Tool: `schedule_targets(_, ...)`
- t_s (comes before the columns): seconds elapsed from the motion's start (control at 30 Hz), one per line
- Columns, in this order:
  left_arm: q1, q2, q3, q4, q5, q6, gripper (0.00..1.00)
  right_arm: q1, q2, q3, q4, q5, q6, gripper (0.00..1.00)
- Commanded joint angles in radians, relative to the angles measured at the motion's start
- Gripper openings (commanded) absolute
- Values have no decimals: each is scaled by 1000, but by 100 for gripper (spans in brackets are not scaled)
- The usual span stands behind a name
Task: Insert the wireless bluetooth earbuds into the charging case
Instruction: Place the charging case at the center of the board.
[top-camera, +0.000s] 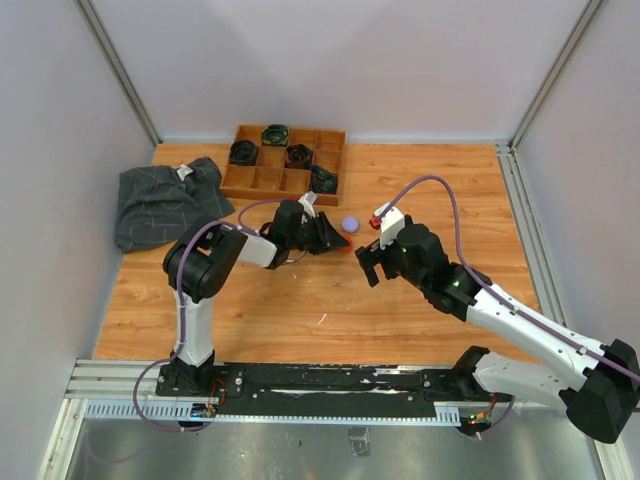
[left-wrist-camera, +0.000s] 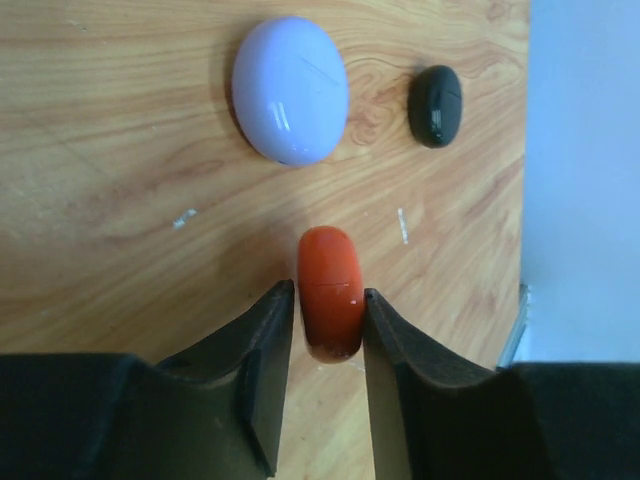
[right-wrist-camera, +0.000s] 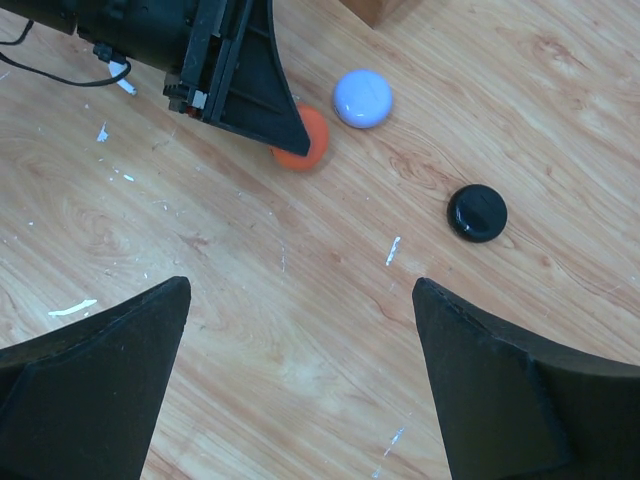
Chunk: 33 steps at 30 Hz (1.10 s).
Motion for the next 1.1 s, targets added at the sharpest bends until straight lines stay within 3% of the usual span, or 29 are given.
schedule_targets(0.0, -1, 36, 44, -30, -2, -7, 42, -36, -2, -9, 33, 2, 23, 95)
schedule_targets(0.17, -2, 24, 57, -121, -60, 51, 55, -46, 8, 0, 29, -3, 29, 95)
schedule_targets(0.5, -1, -183, 16, -363, -257, 208, 77, -98, 70, 82, -28, -13, 29, 96)
schedule_targets(0.77, 1, -412, -44, -532, -450, 314, 86, -219, 171, 134, -52, -60, 60, 97)
schedule_targets(1.07, 16, -681, -162, -563, -555, 376, 96, -378, 366, 187, -47, -63, 145, 93)
